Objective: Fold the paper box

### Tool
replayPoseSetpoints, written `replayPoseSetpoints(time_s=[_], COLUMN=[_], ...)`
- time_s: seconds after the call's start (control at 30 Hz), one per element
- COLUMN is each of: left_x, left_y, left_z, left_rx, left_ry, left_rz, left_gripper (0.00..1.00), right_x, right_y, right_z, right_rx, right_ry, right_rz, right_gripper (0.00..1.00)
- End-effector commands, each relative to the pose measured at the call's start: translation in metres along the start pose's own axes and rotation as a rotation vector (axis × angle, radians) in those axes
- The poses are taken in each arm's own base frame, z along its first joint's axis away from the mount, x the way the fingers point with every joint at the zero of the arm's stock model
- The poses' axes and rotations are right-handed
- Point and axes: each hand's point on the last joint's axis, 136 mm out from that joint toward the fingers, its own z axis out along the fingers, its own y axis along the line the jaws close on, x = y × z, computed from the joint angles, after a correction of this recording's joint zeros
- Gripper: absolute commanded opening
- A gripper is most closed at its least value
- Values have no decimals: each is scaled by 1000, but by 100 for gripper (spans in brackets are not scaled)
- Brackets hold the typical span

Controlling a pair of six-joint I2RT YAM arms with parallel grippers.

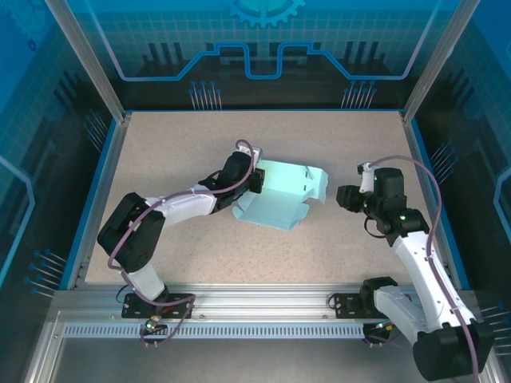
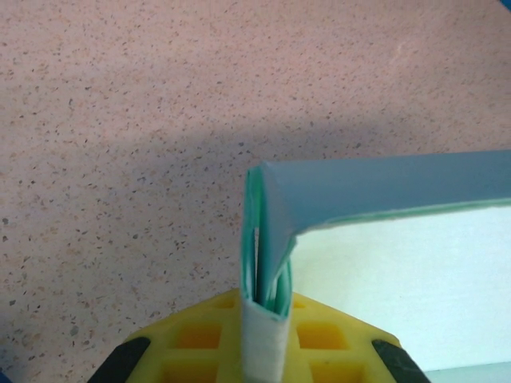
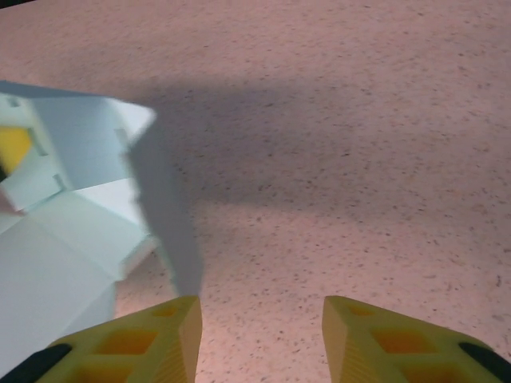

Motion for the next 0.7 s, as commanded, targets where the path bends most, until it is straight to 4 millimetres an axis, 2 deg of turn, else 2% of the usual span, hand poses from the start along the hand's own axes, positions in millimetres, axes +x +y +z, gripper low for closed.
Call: replayPoseSetpoints(time_s=[0.0,0.17,0.33,0.67], left_x=[-7,-8,-6,-4], left_y=[-7,-12,-13,-19], left_z=[-12,-13,-11,-9], left_rx=[46,71,75,85], left_ry=[-17,-14,-9,2], left_rz=[-29,-32,-27,-14], left_gripper=[0,0,0,0], right_x=[10,3,5,7], right_y=[-3,30,56,86], right_z=[23,43,47,50], right_rx=[-41,-231,-346,-453], right_ry=[52,50,62,70], right_rz=[11,-20,-64,-114], right_gripper=[41,40,47,49])
